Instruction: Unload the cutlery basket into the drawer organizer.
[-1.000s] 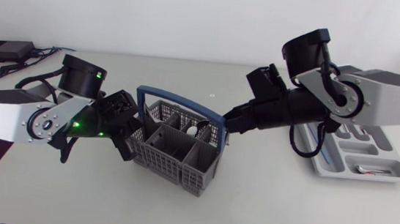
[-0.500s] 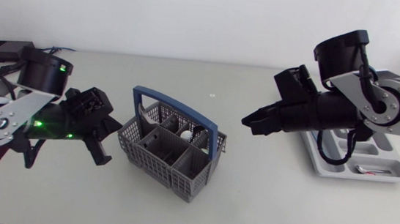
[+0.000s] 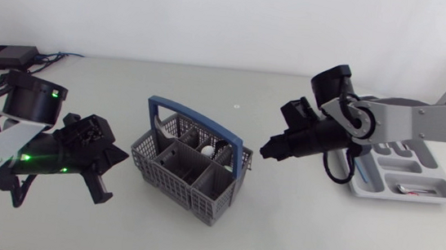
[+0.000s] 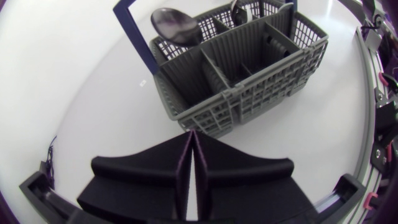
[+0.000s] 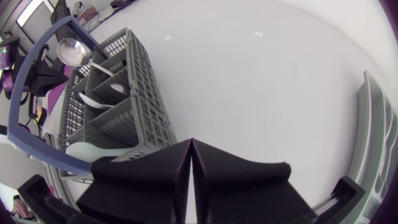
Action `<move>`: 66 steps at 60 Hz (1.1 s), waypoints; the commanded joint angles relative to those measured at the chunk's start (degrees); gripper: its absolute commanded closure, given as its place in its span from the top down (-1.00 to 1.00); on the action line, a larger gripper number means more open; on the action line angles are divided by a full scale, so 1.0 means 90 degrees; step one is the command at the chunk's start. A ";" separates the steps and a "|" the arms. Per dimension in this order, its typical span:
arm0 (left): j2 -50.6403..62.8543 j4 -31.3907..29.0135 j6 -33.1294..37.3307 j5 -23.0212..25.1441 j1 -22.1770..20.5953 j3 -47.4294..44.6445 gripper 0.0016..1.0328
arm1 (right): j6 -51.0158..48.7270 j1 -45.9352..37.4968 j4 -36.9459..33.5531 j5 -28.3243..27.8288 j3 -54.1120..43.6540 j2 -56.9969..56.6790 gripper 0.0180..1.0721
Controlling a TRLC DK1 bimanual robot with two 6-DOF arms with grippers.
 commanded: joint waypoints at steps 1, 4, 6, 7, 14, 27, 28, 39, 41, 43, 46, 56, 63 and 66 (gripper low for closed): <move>0.0447 0.0254 0.0062 0.0039 -0.0041 -0.0149 -0.93 | 0.0058 0.0110 0.0094 -0.0007 0.0291 0.0232 -0.89; 0.0691 0.0430 0.0023 0.0039 -0.0090 -0.0100 -0.93 | 0.0098 0.0139 0.0094 -0.0036 0.0369 0.0291 -0.89; 0.0867 0.0557 0.0013 0.0039 -0.0099 -0.0061 -0.93 | 0.0098 0.0159 0.0085 -0.0095 0.0418 0.0320 -0.89; 0.0965 0.0626 0.0003 0.0039 -0.0109 -0.0042 -0.93 | 0.0098 0.0168 0.0085 -0.0115 0.0427 0.0320 -0.89; 0.1492 0.0870 -0.0055 0.0039 -0.0138 0.0144 -0.93 | 0.0127 0.0227 0.0007 -0.0398 0.0545 0.0388 -0.89; 0.2136 0.1202 -0.0182 0.0039 -0.0197 0.0573 -0.93 | 0.0127 0.0276 -0.0199 -0.0808 0.0388 0.0242 -0.89; 0.2185 0.1221 -0.0192 0.0039 -0.0236 0.0612 -0.93 | 0.0107 0.0276 -0.0208 -0.0827 0.0340 0.0203 -0.89; 0.2664 0.1299 -0.0250 0.0039 -0.0480 0.1101 -0.93 | 0.0039 0.0266 -0.0257 -0.0935 -0.0188 -0.0256 -0.89; 0.2722 0.1299 -0.0280 0.0039 -0.0510 0.1179 -0.93 | 0.0039 0.0256 -0.0286 -0.0945 -0.0285 -0.0344 -0.89; 0.2801 0.1299 -0.0319 0.0039 -0.0558 0.1296 -0.93 | 0.0039 0.0246 -0.0326 -0.0945 -0.0412 -0.0471 -0.89; 0.2927 0.1299 -0.0368 0.0029 -0.0636 0.1452 -0.93 | 0.0029 0.0227 -0.0355 -0.0945 -0.0578 -0.0627 -0.89; 0.3386 0.1290 -0.0436 -0.0107 -0.0978 0.1901 -0.93 | 0.0058 0.0266 -0.0589 -0.0945 -0.1106 -0.1155 -0.89; 0.3689 0.1290 -0.0524 -0.0205 -0.1213 0.2243 -0.93 | 0.0215 0.0539 -0.0706 -0.0915 -0.1389 -0.1448 -0.89; 0.3806 0.1290 -0.0543 -0.0225 -0.1320 0.2360 -0.93 | 0.0244 0.0725 -0.0775 -0.0866 -0.1487 -0.1575 -0.89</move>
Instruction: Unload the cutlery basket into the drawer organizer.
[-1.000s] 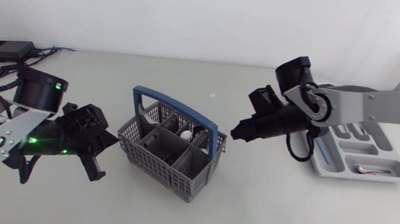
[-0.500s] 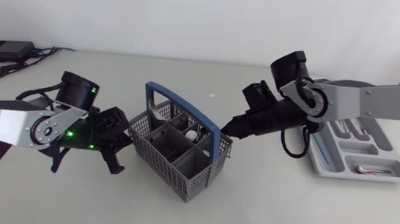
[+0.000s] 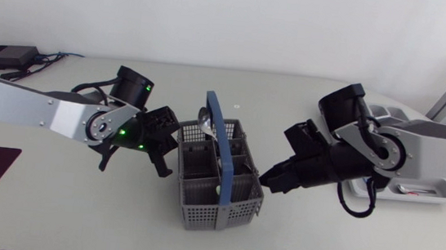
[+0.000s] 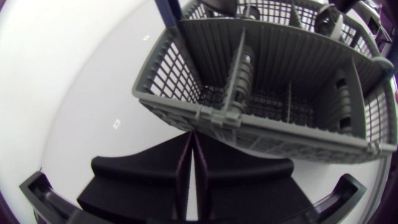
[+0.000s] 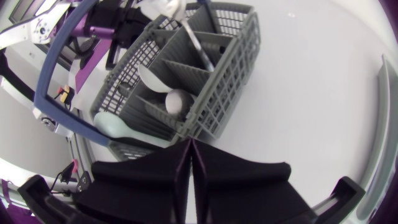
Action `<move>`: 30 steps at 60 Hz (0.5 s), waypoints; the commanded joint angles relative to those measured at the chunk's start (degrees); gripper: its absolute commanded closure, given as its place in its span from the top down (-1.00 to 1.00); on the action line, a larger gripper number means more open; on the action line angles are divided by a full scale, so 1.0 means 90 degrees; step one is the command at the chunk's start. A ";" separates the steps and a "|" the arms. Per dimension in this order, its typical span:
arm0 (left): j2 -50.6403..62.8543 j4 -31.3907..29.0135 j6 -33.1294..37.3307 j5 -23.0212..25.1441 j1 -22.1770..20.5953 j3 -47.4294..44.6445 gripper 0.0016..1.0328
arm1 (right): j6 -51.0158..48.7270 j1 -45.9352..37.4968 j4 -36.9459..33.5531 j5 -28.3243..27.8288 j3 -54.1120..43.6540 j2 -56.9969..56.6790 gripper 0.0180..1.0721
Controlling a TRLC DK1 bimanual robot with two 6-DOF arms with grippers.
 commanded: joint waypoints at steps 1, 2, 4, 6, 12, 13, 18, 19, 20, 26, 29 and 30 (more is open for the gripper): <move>0.0314 0.0063 -0.0143 0.0011 -0.0225 0.0333 -0.93 | 0.0169 0.0324 -0.0134 -0.0024 -0.0265 -0.0249 -0.89; 0.0334 0.0053 -0.0143 -0.0009 -0.0244 0.0362 -0.93 | 0.0179 0.0334 -0.0134 -0.0014 -0.0285 -0.0288 -0.89; 0.0412 0.0053 -0.0153 -0.0048 -0.0323 0.0430 -0.93 | 0.0179 0.0344 -0.0134 0.0025 -0.0304 -0.0346 -0.89; 0.0461 0.0053 -0.0153 -0.0058 -0.0371 0.0479 -0.93 | 0.0169 0.0354 -0.0202 0.0035 -0.0275 -0.0366 -0.89; 0.0519 0.0053 -0.0143 -0.0155 -0.0352 0.0577 -0.93 | 0.0052 0.0393 -0.0417 0.0045 -0.0236 -0.0542 -0.89; 0.0519 0.0053 -0.0133 -0.0165 -0.0332 0.0577 -0.93 | 0.0052 0.0403 -0.0446 0.0064 -0.0236 -0.0591 -0.89; 0.0305 0.0005 -0.0123 -0.0175 -0.0117 0.0567 -0.93 | -0.0017 0.0266 -0.0495 0.0123 -0.0148 -0.0669 -0.89; 0.0246 -0.0015 -0.0123 -0.0175 -0.0069 0.0548 -0.93 | -0.0046 0.0227 -0.0514 0.0133 -0.0138 -0.0669 -0.89; 0.0139 -0.0044 -0.0123 -0.0175 -0.0010 0.0518 -0.93 | -0.0105 0.0149 -0.0544 0.0133 -0.0109 -0.0669 -0.89; -0.0545 -0.0298 -0.0045 -0.0155 0.0273 0.0235 -0.93 | -0.0251 -0.0213 -0.0524 0.0230 0.0028 -0.0600 -0.89; -0.0984 -0.0396 0.0053 -0.0145 0.0361 0.0020 -0.93 | -0.0310 -0.0408 -0.0485 0.0289 0.0116 -0.0532 -0.89; -0.1151 -0.0445 0.0072 -0.0136 0.0371 -0.0058 -0.93 | -0.0349 -0.0467 -0.0456 0.0328 0.0145 -0.0493 -0.89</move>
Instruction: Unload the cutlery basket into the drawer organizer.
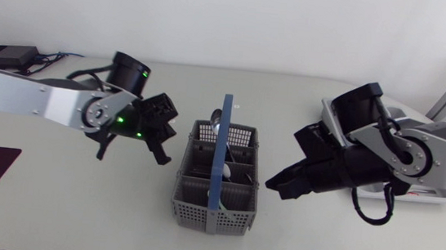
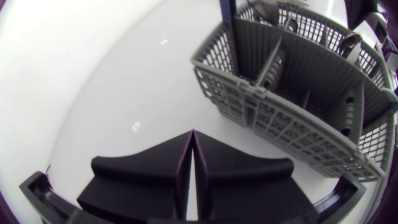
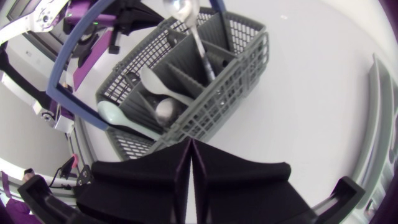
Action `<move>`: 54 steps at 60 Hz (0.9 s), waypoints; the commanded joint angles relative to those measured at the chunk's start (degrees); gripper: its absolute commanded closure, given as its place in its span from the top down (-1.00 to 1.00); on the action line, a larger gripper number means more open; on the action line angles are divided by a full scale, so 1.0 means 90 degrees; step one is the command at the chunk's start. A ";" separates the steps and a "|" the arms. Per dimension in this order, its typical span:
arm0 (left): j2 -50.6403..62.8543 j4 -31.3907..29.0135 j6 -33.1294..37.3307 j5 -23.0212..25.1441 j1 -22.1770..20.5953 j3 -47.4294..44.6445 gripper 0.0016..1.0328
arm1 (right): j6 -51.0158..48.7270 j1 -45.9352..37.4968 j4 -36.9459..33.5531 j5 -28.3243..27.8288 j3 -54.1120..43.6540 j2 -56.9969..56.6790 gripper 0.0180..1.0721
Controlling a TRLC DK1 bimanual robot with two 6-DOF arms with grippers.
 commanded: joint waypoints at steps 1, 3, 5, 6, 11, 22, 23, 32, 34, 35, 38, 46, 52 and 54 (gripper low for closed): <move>-0.0989 -0.0202 0.0099 0.0054 0.0147 -0.0401 -0.93 | -0.0194 -0.0302 0.0074 0.0129 0.0247 0.0144 -0.89; -0.1291 -0.0309 0.0138 0.0064 0.0167 -0.0547 -0.93 | -0.0194 -0.0399 0.0191 0.0207 0.0306 0.0241 -0.89; -0.1614 -0.0436 0.0197 0.0083 0.0157 -0.0694 -0.93 | -0.0203 -0.0526 0.0318 0.0256 0.0374 0.0378 -0.89; -0.1741 -0.0495 0.0206 0.0083 0.0157 -0.0752 -0.93 | -0.0203 -0.0595 0.0386 0.0256 0.0423 0.0466 -0.89; -0.2493 -0.0847 0.0275 0.0278 0.0108 -0.1104 -0.93 | -0.0184 -0.0829 0.0650 0.0256 0.0657 0.0905 -0.89; -0.3411 -0.1677 0.0451 0.0894 -0.0292 -0.1641 -0.93 | 0.0012 -0.0985 0.1197 0.0236 0.1282 0.1901 -0.89; -0.3450 -0.1725 0.0451 0.0933 -0.0360 -0.1670 -0.93 | 0.0041 -0.0985 0.1226 0.0236 0.1351 0.1999 -0.89; -0.3625 -0.2165 0.0451 0.1108 -0.0966 -0.1875 -0.93 | 0.0207 -0.0985 0.1353 0.0217 0.1995 0.2624 -0.89; -0.3635 -0.2282 0.0451 0.1255 -0.1064 -0.1905 -0.93 | 0.0246 -0.0985 0.1353 0.0207 0.2161 0.2771 -0.89; -0.3635 -0.2350 0.0451 0.1304 -0.1122 -0.1914 -0.93 | 0.0265 -0.0985 0.1343 0.0207 0.2249 0.2839 -0.89; -0.3664 -0.2507 0.0451 0.1314 -0.1357 -0.1973 -0.93 | 0.0314 -0.0985 0.1333 0.0188 0.2474 0.3034 -0.89; -0.3791 -0.2673 0.0392 0.1353 -0.1757 -0.2100 -0.93 | 0.0344 -0.0917 0.1138 0.0139 0.3040 0.3464 -0.89; -0.3733 -0.2663 0.0294 0.1567 -0.1913 -0.2168 -0.93 | 0.0431 -0.0878 0.1050 -0.0008 0.3362 0.3728 -0.89; -0.3645 -0.2604 0.0245 0.1567 -0.1982 -0.2188 -0.93 | 0.0431 -0.0858 0.1011 -0.0047 0.3450 0.3806 -0.89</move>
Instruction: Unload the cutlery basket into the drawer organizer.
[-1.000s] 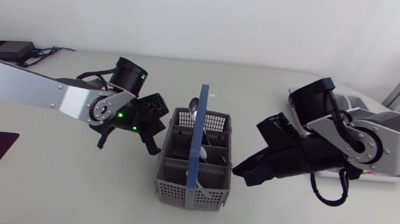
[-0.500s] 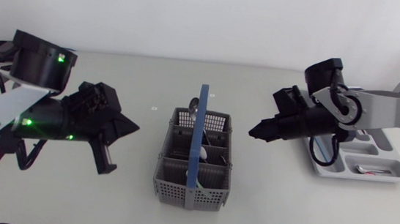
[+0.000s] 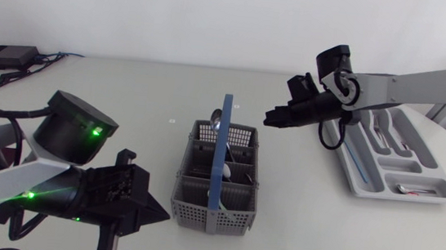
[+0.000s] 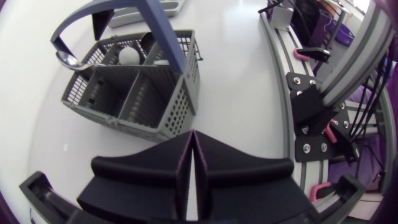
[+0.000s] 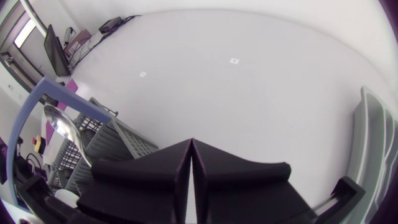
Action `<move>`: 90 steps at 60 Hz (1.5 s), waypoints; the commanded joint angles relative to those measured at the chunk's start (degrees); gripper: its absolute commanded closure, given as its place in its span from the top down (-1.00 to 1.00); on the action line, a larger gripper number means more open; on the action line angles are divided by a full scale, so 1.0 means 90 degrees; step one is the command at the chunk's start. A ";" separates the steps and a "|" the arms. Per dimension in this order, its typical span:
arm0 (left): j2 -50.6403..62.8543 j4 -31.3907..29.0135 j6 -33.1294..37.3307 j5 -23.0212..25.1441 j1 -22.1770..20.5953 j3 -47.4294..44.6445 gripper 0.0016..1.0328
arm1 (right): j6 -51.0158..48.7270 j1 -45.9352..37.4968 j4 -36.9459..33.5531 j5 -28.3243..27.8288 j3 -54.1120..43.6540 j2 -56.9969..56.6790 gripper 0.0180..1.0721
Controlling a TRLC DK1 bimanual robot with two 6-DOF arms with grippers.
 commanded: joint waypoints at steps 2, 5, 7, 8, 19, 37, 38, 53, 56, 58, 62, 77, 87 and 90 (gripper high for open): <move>0.0149 0.0106 -0.0136 0.0110 -0.0219 -0.0189 -0.93 | 0.0211 0.0094 -0.0237 -0.0149 0.0364 0.0357 -0.89; 0.0276 0.0282 -0.0195 0.0110 -0.0248 -0.0199 -0.93 | 0.0211 0.0133 -0.0306 -0.0247 0.0472 0.0445 -0.89; 0.0374 0.0409 -0.0234 0.0110 -0.0248 -0.0199 -0.93 | 0.0201 0.0152 -0.0355 -0.0286 0.0540 0.0504 -0.89; 0.0413 0.0448 -0.0244 0.0110 -0.0248 -0.0189 -0.93 | 0.0201 0.0162 -0.0394 -0.0286 0.0569 0.0523 -0.89; 0.1018 0.1015 -0.0263 0.0101 -0.0082 -0.0140 -0.93 | 0.0191 0.0289 -0.0540 -0.0569 0.0647 0.0650 -0.89; 0.1467 0.1522 -0.0077 -0.0065 0.0689 -0.0150 -0.93 | -0.0170 0.0299 -0.0950 -0.1194 0.0354 0.0455 -0.89; 0.1467 0.1522 -0.0058 -0.0065 0.0738 -0.0140 -0.93 | -0.0180 0.0299 -0.0960 -0.1223 0.0315 0.0416 -0.89; 0.1477 0.1854 0.0274 -0.0065 0.1656 -0.0121 -0.93 | -0.0414 0.0318 -0.1087 -0.1311 -0.0505 -0.0316 -0.89; 0.1516 0.1884 0.0333 -0.0065 0.1803 -0.0072 -0.93 | -0.0414 0.0318 -0.1087 -0.1311 -0.0681 -0.0453 -0.89; 0.1545 0.1903 0.0362 -0.0056 0.1891 -0.0043 -0.93 | -0.0424 0.0309 -0.1087 -0.1311 -0.0808 -0.0570 -0.89; 0.1633 0.1972 0.0421 -0.0056 0.2037 0.0006 -0.93 | -0.0434 0.0299 -0.1087 -0.1272 -0.1062 -0.0795 -0.89; 0.2219 0.2343 0.0440 -0.0036 0.2213 0.0250 -0.93 | -0.0444 0.0289 -0.1107 -0.1184 -0.1823 -0.1654 -0.89; 0.2629 0.2392 0.0342 -0.0036 0.2115 0.0670 -0.93 | -0.0483 0.0240 -0.1116 -0.1135 -0.2126 -0.1957 -0.89; 0.2756 0.2392 0.0333 -0.0036 0.2076 0.0817 -0.93 | -0.0502 0.0201 -0.1116 -0.1116 -0.2224 -0.2045 -0.89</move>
